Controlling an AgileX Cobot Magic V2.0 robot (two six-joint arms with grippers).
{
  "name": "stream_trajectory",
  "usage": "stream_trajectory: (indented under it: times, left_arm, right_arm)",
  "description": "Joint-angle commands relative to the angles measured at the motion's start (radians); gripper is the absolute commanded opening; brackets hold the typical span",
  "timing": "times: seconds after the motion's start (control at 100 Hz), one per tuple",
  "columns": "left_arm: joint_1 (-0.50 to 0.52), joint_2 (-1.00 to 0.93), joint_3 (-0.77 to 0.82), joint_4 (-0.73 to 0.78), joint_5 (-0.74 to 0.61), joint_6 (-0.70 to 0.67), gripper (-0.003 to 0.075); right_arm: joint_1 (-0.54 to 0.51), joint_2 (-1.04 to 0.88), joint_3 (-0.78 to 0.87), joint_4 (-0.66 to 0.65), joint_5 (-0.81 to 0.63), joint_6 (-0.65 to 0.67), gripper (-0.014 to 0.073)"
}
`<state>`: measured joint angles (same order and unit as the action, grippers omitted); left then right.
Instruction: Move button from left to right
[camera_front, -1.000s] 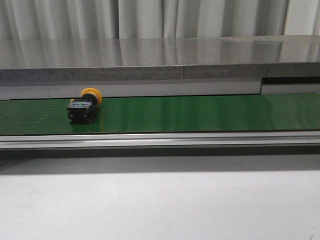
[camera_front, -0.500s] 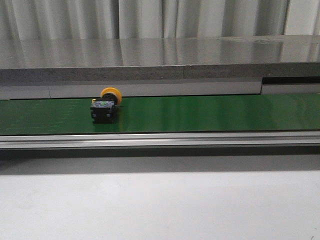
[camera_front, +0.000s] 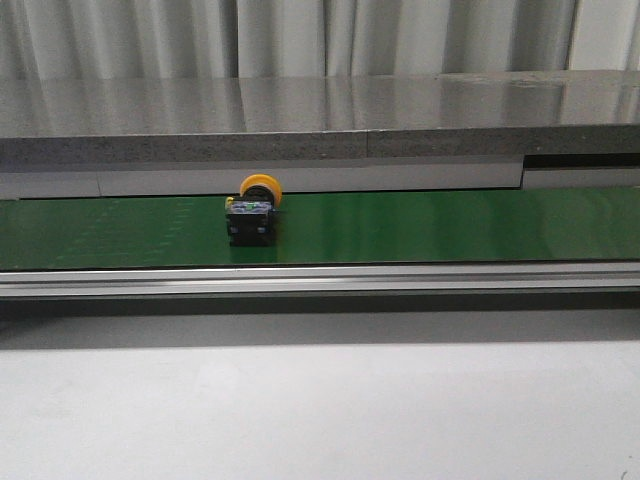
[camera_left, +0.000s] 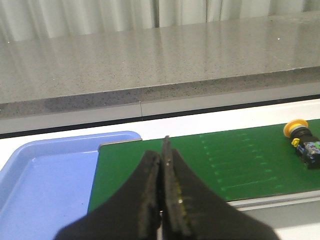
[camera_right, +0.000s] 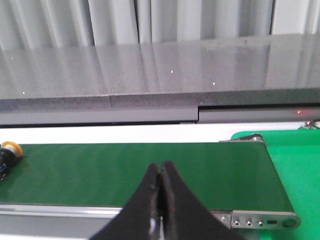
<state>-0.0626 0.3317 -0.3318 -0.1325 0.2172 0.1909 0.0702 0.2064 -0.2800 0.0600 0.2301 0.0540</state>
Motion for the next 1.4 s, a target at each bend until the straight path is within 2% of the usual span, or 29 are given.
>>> stream_trajectory:
  times: [0.0,0.14,0.3,0.54,0.8,0.92,1.17,1.23,1.39]
  left_arm:
    - [-0.006,0.005,-0.026,-0.012,-0.068,-0.004,-0.0019]
    - [-0.006,0.005,-0.026,-0.012,-0.068,-0.004,-0.0019]
    - [-0.006,0.005,-0.026,-0.012,-0.068,-0.004,-0.0019]
    - [-0.006,0.005,-0.026,-0.012,-0.068,-0.004,-0.0019]
    - [-0.006,0.005,-0.026,-0.012,-0.068,-0.004,-0.0019]
    - [-0.006,0.005,-0.026,-0.012,-0.068,-0.004,-0.0019]
    - [-0.006,0.005,-0.026,-0.012,-0.068,-0.004,-0.0019]
    - [-0.006,0.005,-0.026,-0.012,-0.068,-0.004,-0.0019]
    - [-0.006,0.005,-0.026,-0.012,-0.068,-0.004,-0.0019]
  right_arm:
    - [0.002,0.119,-0.118,-0.009,0.037,-0.002,-0.0067]
    - [0.002,0.294,-0.264,-0.009,0.182,-0.002,-0.0067]
    - [0.002,0.468,-0.405,-0.009,0.273,-0.002,-0.0067]
    - [0.002,0.671,-0.549,-0.008,0.301,-0.002,-0.0067]
    - [0.002,0.745,-0.566,0.004,0.323,-0.002,-0.0056]
    - [0.002,0.745,-0.566,0.004,0.362,-0.002,0.0063]
    - [0.002,0.745,-0.566,0.004,0.403,-0.002,0.0612]
    - [0.002,0.745,-0.566,0.004,0.403,-0.002,0.0668]
    - [0.002,0.745,-0.566,0.044,0.403,-0.002,0.0645]
